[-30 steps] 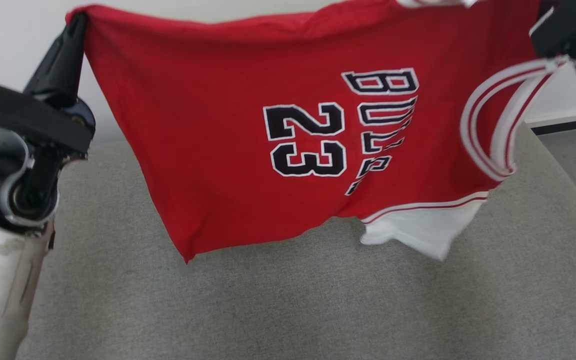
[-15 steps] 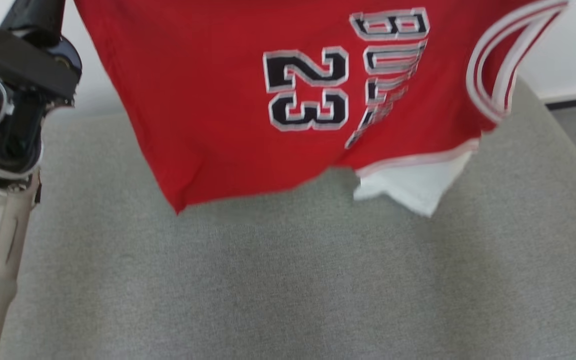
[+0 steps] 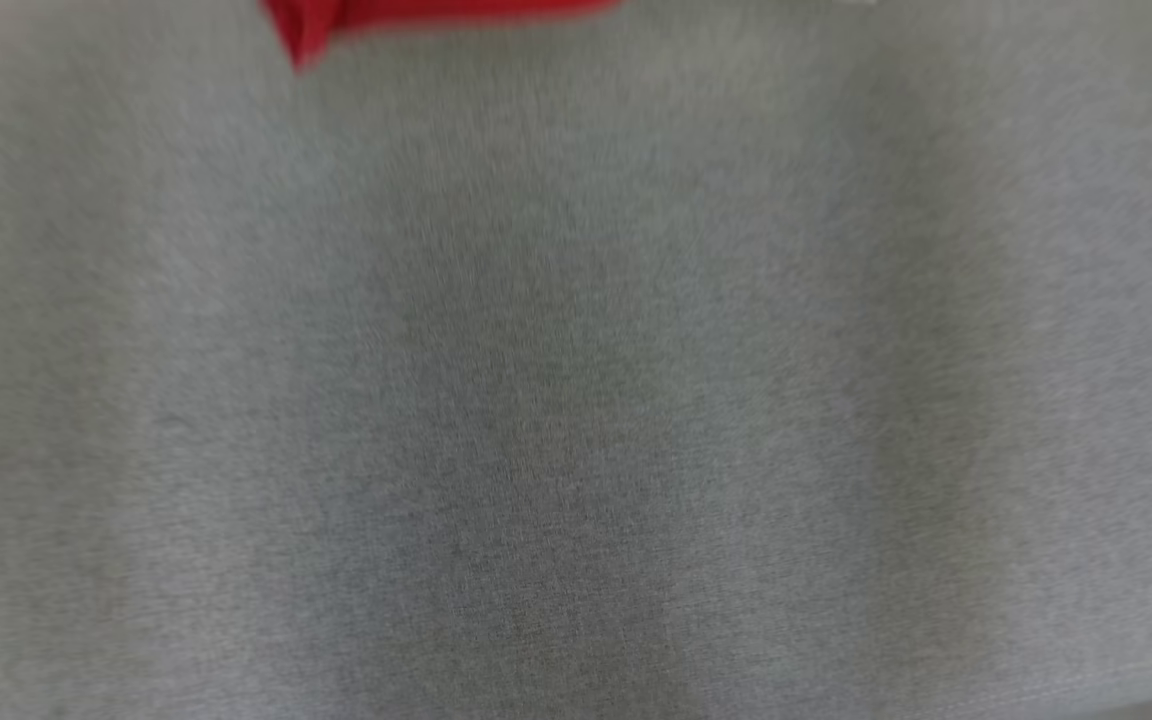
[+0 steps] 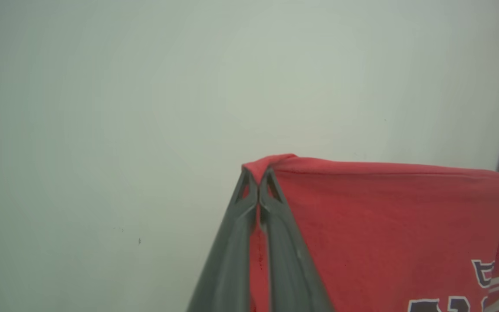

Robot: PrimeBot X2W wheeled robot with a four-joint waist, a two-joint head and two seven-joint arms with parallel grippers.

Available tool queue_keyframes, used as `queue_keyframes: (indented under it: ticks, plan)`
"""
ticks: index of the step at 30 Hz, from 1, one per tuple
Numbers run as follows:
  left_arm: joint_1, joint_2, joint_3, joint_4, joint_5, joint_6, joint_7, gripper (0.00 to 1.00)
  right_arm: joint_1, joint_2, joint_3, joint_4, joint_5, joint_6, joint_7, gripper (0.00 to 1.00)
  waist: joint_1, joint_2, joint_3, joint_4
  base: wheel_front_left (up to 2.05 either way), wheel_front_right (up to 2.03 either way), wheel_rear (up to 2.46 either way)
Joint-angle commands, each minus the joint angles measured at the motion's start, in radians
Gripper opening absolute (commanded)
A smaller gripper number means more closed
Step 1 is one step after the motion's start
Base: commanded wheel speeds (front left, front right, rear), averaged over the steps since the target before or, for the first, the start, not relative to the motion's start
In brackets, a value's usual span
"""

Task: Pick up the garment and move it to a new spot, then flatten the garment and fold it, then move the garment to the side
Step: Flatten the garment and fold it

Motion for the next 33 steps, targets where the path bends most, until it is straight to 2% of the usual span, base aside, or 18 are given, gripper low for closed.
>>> queue_keyframes:
  ticks: [1,4,7,11,17,23,27,28,29,33]
  plan:
    - [-0.061,0.008,0.004,0.008,0.03,0.001,-0.032,0.0,-0.043,0.014,-0.027,0.004,-0.037,0.0,-0.048,0.0,-0.0003,-0.0003,0.224,-0.007,0.0,0.0,0.0]
    - [-0.175,-0.007,0.016,0.019,0.059,0.0,-0.089,0.0,-0.135,0.033,-0.067,-0.009,-0.101,0.0,-0.112,0.0,-0.0003,-0.0003,0.295,-0.014,0.0,0.0,0.0]
    - [-0.224,-0.014,0.012,0.025,0.084,-0.009,-0.116,0.0,-0.167,0.051,-0.082,-0.015,-0.12,0.0,-0.132,0.0,-0.0003,-0.0003,0.337,-0.018,0.0,0.0,0.0]
    - [-0.284,-0.017,-0.005,0.023,0.139,-0.038,-0.146,0.0,-0.169,0.043,-0.045,-0.028,-0.16,0.0,-0.151,0.0,-0.0003,-0.0003,0.417,-0.022,0.0,0.0,0.0]
    - [-0.201,-0.065,0.016,0.042,0.157,-0.085,-0.161,0.0,-0.059,0.018,0.001,-0.082,-0.142,0.0,-0.163,0.0,-0.0003,-0.0003,0.46,0.004,0.0,0.0,0.0]
    - [-0.046,-0.099,0.019,0.025,0.118,-0.131,-0.162,0.0,0.144,-0.035,0.12,-0.174,-0.049,0.0,-0.16,0.0,-0.0003,-0.0003,0.394,0.027,0.0,0.0,0.0]
    - [0.102,-0.1,0.025,0.002,0.056,-0.14,-0.162,0.0,0.332,-0.079,0.18,-0.251,0.057,0.0,-0.065,0.0,-0.0003,-0.0003,0.317,0.042,0.0,0.0,0.0]
    - [0.146,-0.105,0.027,-0.003,0.04,-0.141,-0.162,0.0,0.387,-0.087,0.182,-0.284,0.082,0.0,-0.037,0.0,-0.0003,-0.0003,0.292,0.048,0.0,0.0,0.0]
    - [0.243,-0.114,0.022,-0.026,0.007,-0.141,-0.161,0.0,0.502,-0.097,0.157,-0.353,0.137,0.0,0.035,0.0,-0.0003,-0.0003,0.245,0.058,0.0,0.0,0.0]
    - [0.462,-0.104,-0.004,-0.06,-0.036,-0.141,-0.159,0.0,0.776,-0.072,0.048,-0.495,0.175,0.0,0.167,0.0,-0.0003,-0.0003,0.138,0.067,0.0,0.0,0.0]
